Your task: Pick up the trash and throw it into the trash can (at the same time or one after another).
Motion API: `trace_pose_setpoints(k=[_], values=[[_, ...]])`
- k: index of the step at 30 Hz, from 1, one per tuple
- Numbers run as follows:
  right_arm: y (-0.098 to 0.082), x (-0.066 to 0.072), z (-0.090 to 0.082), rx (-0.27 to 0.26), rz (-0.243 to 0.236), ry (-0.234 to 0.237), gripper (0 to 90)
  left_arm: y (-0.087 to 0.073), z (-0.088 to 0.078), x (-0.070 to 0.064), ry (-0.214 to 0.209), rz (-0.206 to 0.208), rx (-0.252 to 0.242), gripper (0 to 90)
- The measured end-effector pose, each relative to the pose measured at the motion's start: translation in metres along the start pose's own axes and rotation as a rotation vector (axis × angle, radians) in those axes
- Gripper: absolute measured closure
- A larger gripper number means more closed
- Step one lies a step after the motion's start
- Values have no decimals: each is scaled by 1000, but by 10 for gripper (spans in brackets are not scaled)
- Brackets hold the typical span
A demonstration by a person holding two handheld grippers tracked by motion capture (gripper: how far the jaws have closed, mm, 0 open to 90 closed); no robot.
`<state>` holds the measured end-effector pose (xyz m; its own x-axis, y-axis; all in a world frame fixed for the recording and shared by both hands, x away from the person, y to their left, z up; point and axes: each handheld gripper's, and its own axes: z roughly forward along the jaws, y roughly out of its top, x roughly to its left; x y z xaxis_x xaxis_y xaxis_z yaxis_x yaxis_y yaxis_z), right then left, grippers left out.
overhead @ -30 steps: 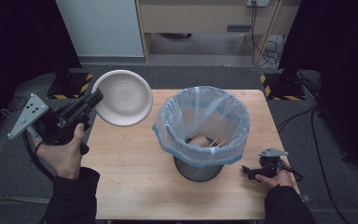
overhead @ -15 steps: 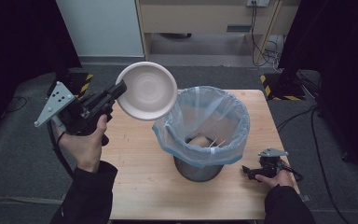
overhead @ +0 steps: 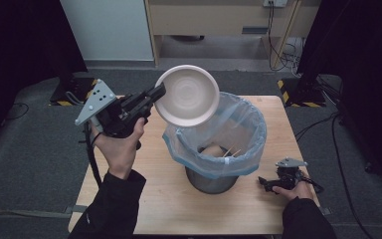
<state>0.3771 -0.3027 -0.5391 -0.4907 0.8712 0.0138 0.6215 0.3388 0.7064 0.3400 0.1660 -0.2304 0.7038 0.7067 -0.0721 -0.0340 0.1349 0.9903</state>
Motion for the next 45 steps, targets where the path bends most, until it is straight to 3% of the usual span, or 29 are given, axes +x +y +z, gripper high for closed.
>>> trace_pose_setpoints(k=[10, 20, 24, 27, 34, 39, 40, 42, 43, 45], values=[[0, 0, 0, -1, -2, 0, 6, -22, 32, -10, -35, -3, 72, 838], [0, 0, 0, 0, -6, 2, 6, -50, 61, -17, -86, -21, 183, 831], [0, 0, 0, 1, -6, 3, 7, -59, 65, -16, -100, -14, 201, 738], [0, 0, 0, 2, -8, 3, 7, -61, 57, -12, -98, -36, 175, 668], [0, 0, 0, 1, -8, 3, 7, -62, 13, 8, -6, -21, 147, 464], [0, 0, 0, 1, -8, 3, 7, -79, -25, 28, 74, -8, 206, 363], [0, 0, 0, 1, -8, 3, 7, -79, -25, 28, 74, -8, 206, 352], [0, 0, 0, 1, -8, 3, 7, -99, -45, 39, 115, -30, 266, 330], [0, 0, 0, 1, -8, 3, 7, -99, -45, 39, 115, -30, 266, 319], [0, 0, 0, 1, -6, 1, 7, -117, -56, 44, 134, -51, 314, 310]])
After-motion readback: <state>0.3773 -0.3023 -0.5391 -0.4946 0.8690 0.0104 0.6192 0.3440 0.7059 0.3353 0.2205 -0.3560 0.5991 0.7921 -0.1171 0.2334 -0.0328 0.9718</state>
